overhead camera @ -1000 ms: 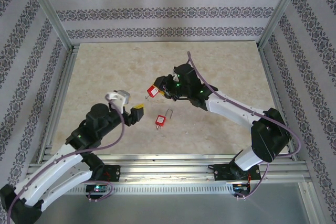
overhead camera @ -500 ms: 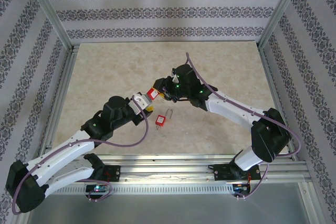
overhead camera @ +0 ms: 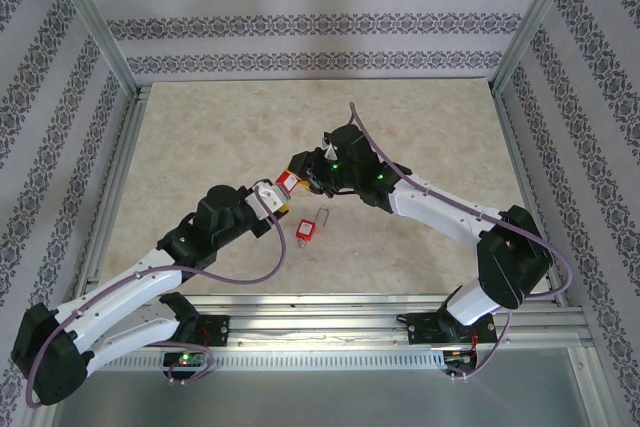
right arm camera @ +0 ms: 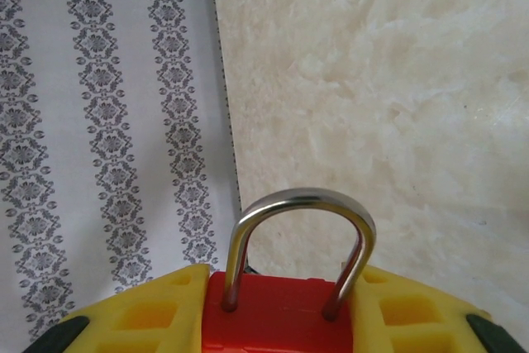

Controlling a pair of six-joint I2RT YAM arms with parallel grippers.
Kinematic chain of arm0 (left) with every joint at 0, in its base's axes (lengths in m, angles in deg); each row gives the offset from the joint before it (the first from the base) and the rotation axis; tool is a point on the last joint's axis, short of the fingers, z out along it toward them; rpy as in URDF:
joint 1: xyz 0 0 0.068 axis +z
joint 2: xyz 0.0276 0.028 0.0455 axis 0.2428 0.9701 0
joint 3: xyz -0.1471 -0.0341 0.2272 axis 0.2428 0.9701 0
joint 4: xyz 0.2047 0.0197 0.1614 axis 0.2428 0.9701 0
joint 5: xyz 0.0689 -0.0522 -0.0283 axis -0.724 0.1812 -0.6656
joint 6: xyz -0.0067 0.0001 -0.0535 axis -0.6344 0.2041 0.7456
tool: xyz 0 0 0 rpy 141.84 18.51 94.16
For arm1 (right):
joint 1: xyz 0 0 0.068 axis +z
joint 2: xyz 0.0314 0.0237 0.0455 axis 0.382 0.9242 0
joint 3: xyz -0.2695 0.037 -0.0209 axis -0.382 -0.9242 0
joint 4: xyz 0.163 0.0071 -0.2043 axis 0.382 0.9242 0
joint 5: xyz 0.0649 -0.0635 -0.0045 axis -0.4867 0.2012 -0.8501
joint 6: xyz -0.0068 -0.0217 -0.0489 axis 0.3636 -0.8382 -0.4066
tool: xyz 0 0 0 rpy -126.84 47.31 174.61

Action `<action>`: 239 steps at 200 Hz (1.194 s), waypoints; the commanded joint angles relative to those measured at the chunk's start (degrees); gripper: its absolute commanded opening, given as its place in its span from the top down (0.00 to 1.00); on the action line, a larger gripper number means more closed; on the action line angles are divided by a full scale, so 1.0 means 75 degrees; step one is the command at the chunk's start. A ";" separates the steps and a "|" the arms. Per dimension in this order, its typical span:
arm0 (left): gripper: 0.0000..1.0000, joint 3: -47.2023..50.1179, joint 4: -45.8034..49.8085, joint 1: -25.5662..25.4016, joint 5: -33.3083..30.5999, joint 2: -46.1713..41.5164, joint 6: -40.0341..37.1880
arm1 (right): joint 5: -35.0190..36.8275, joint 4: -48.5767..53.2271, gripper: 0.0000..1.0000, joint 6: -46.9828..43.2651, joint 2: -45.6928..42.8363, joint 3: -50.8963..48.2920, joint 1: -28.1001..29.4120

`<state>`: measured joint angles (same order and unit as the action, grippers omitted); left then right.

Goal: Unlock with the key

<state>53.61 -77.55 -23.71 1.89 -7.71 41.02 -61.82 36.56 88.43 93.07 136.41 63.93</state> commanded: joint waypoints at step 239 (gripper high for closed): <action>0.97 -0.0232 0.0432 -0.0242 0.0035 -0.0255 -0.0847 | -0.0486 -0.0347 0.90 0.0171 0.0429 0.0400 0.0130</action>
<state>54.90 -76.98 -23.90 1.69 -10.09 40.26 -63.66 35.86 88.52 95.06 136.57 64.35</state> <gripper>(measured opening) 0.169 0.328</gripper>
